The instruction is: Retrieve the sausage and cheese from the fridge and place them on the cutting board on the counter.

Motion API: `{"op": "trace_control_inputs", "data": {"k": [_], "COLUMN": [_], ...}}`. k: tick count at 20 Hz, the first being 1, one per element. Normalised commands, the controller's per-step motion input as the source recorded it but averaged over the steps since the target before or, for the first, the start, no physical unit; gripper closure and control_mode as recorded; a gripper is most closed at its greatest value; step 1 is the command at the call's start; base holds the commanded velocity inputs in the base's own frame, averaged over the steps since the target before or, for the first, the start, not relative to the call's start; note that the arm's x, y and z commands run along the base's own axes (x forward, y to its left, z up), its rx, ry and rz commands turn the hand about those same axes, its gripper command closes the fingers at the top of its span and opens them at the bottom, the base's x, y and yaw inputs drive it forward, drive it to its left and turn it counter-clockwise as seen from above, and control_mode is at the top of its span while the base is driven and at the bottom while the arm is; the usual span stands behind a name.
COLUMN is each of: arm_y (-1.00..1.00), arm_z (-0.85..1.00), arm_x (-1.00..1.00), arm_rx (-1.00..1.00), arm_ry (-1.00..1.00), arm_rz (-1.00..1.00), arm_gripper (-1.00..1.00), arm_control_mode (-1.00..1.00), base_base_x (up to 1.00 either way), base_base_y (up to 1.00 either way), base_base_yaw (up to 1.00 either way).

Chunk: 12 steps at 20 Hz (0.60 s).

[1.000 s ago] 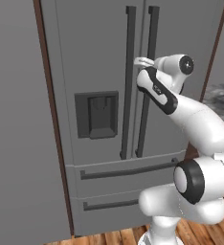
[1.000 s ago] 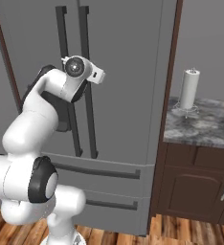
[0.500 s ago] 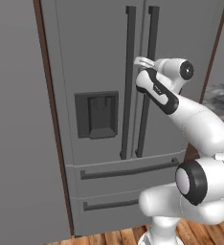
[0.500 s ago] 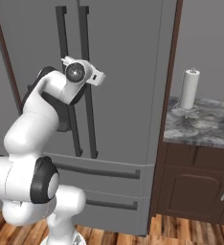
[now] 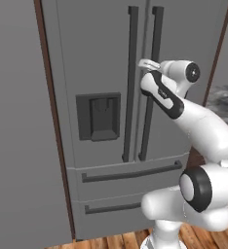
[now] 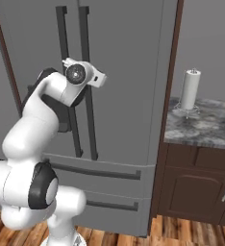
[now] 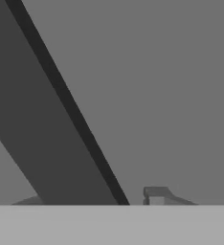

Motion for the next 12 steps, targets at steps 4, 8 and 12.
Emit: {"op": "trace_control_inputs", "data": {"k": [4, 8, 12], "arm_y": [-0.71, -0.99, -1.00], "arm_z": [0.00, 0.00, -0.04], "arm_x": [-0.76, -1.00, -1.00], "arm_rx": [-0.01, -0.03, -0.12], "arm_ry": [0.00, 0.00, 0.00], "arm_rz": [0.00, 0.03, 0.23], "arm_gripper": [1.00, 1.00, 1.00], "arm_control_mode": [-1.00, -1.00, -1.00], "base_base_x": [0.00, 0.00, 0.00], "base_base_y": [0.00, 0.00, 0.00], "base_base_yaw": [0.00, 0.00, 0.00]}}
